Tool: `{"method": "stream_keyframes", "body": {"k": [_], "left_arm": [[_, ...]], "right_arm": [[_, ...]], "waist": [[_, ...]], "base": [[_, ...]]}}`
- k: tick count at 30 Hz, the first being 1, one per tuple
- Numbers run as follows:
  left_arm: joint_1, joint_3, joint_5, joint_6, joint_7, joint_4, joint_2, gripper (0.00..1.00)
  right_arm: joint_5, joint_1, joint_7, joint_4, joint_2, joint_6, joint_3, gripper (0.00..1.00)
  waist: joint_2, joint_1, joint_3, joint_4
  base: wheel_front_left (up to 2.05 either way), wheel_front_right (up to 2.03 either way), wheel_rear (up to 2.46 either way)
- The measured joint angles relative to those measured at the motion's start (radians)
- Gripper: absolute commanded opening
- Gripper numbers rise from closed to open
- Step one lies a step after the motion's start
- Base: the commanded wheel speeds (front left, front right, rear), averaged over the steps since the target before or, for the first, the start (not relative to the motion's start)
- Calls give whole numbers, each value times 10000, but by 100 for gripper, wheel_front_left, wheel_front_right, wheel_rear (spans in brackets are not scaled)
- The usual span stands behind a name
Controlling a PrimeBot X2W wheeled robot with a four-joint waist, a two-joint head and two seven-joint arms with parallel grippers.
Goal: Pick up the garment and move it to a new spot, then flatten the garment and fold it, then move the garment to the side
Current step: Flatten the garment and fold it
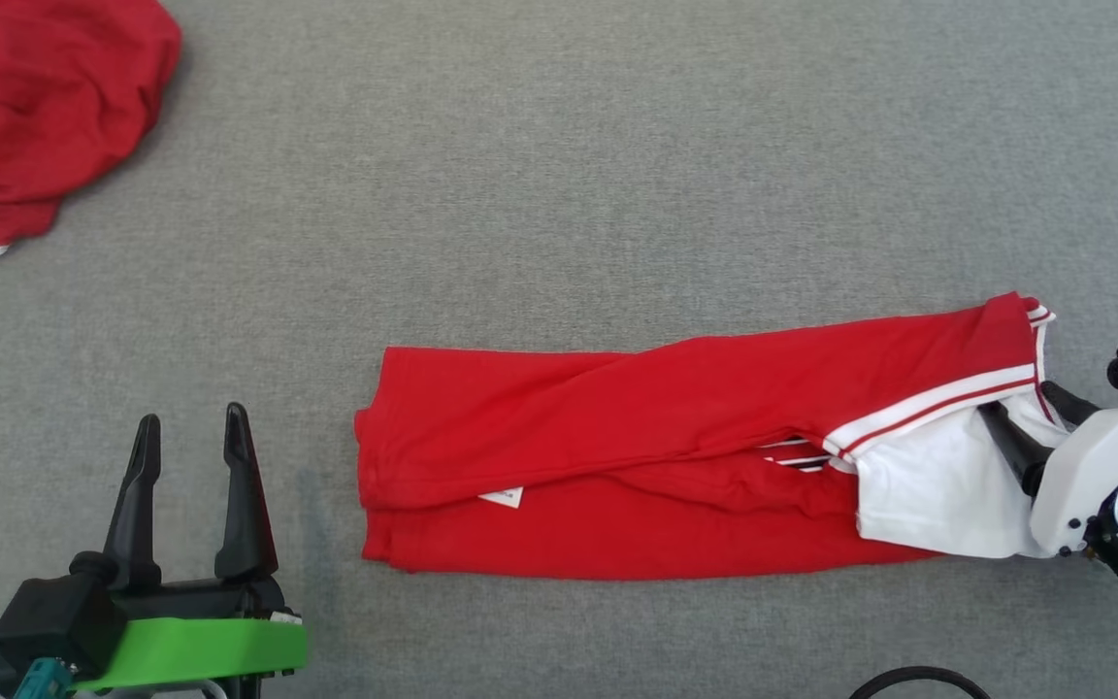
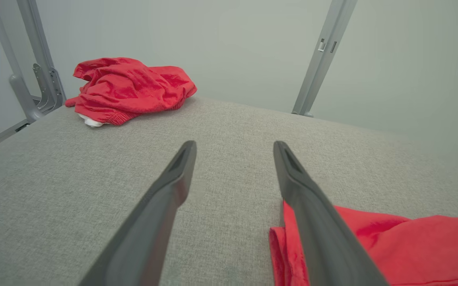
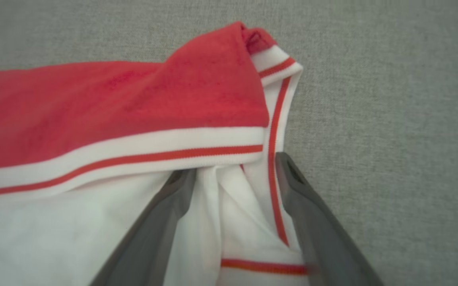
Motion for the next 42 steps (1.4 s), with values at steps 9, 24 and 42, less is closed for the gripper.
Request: {"method": "stream_keyframes", "body": {"k": [9, 24, 42], "left_arm": [[346, 1331, 907, -1478, -2, 428, -1402, 100], [347, 2031, 1530, -2291, -2, 1072, -1801, 100], [328, 1778, 1743, -2610, -2, 1781, -1672, 100]], "right_arm": [[159, 24, 171, 610, -533, 15, -144, 100], [1076, 218, 1241, 575, -272, -29, -324, 0], [2554, 322, 2552, 1093, -1045, -4, -4709, 0]], "waist": [[0, 0, -155, 634], [0, 0, -261, 629], [0, 1, -1106, 660]], "base": [[0, 0, 0], [0, 0, 0], [0, 0, 0]]}}
